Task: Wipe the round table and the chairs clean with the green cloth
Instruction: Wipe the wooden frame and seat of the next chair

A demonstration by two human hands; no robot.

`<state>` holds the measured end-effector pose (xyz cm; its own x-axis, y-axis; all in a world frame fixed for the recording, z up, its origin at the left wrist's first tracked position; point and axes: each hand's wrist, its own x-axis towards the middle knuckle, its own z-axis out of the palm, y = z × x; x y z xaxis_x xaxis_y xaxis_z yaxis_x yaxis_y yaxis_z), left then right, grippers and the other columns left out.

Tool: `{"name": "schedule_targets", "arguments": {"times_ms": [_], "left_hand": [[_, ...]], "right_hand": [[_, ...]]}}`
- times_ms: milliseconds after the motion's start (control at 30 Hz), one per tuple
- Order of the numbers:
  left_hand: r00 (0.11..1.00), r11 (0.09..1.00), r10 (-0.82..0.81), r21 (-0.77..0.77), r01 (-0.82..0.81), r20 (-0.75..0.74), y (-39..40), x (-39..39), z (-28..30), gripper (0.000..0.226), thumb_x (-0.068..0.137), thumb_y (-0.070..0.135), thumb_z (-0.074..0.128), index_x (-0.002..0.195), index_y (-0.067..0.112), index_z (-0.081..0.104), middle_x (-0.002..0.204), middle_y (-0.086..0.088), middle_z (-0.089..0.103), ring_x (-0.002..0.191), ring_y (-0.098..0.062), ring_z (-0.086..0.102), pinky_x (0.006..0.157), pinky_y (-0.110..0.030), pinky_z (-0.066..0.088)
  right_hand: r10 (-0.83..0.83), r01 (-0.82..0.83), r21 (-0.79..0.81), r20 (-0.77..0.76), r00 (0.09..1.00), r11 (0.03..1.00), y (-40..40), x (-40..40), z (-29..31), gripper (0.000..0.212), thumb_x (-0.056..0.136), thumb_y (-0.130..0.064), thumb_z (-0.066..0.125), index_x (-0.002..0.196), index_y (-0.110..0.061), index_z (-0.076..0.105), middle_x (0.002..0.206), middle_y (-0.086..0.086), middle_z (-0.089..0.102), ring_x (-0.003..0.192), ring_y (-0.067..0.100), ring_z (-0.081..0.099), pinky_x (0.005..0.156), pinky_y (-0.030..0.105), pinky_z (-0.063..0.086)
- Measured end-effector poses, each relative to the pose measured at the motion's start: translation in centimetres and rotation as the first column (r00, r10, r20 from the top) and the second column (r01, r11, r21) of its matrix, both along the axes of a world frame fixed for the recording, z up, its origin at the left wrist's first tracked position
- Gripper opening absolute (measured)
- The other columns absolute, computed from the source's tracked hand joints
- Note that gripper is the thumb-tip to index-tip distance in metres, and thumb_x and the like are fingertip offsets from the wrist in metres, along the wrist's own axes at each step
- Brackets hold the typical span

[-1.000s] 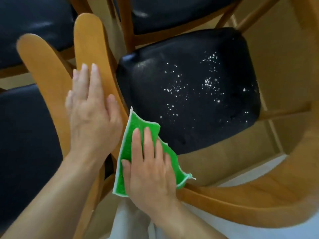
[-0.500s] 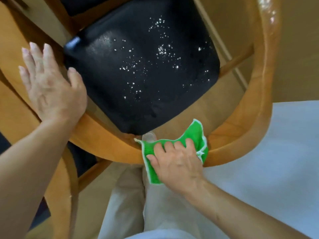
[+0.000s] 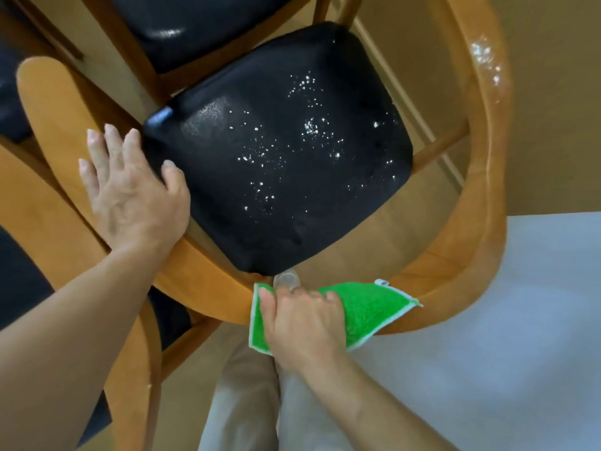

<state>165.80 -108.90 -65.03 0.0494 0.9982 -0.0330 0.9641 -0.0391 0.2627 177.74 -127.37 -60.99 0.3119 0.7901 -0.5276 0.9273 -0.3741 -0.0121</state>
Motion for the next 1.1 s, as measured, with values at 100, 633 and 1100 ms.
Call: {"name": "schedule_targets", "arguments": {"times_ms": [100, 633, 1100], "left_hand": [[1.000, 1.000, -0.005, 0.026, 0.005, 0.001, 0.4, -0.5, -0.9, 0.061, 0.094, 0.045, 0.028, 0.148, 0.016, 0.028, 0.160, -0.008, 0.020, 0.149, -0.020, 0.004, 0.117, -0.038, -0.001], [0.979, 0.954, -0.189, -0.250, 0.163, -0.082, -7.2, 2.4, 1.5, 0.058, 0.096, 0.041, 0.036, 0.146, 0.012, 0.034, 0.159, -0.012, 0.019, 0.149, -0.023, -0.001, 0.118, -0.049, -0.005], [0.787, 0.591, -0.456, -0.520, 0.617, 0.415, -19.9, 18.7, 5.4, 0.053, 0.100, 0.048, 0.009, 0.113, 0.027, 0.056, 0.098, 0.004, 0.064, 0.092, -0.013, 0.060, 0.086, -0.032, 0.047]], "right_hand": [[0.128, -0.128, -0.009, 0.024, 0.991, 0.992, -1.9, 2.9, 0.5, 0.049, 0.095, -0.049, 0.032, 0.075, -0.020, 0.066, 0.064, 0.004, 0.065, 0.057, 0.026, 0.060, 0.059, 0.035, 0.039], [-0.419, 0.383, 0.200, 0.193, 0.887, 0.902, -3.2, 18.5, 2.2, 0.057, 0.093, -0.033, 0.043, 0.142, -0.005, 0.043, 0.160, 0.012, 0.019, 0.147, 0.031, 0.012, 0.117, 0.052, 0.017], [-0.681, 0.693, 0.255, -0.151, 0.717, 0.674, -3.3, 19.0, 2.2, 0.071, 0.100, -0.026, 0.042, 0.151, 0.002, 0.002, 0.159, 0.023, 0.002, 0.146, 0.036, 0.011, 0.118, 0.041, 0.015]]}}
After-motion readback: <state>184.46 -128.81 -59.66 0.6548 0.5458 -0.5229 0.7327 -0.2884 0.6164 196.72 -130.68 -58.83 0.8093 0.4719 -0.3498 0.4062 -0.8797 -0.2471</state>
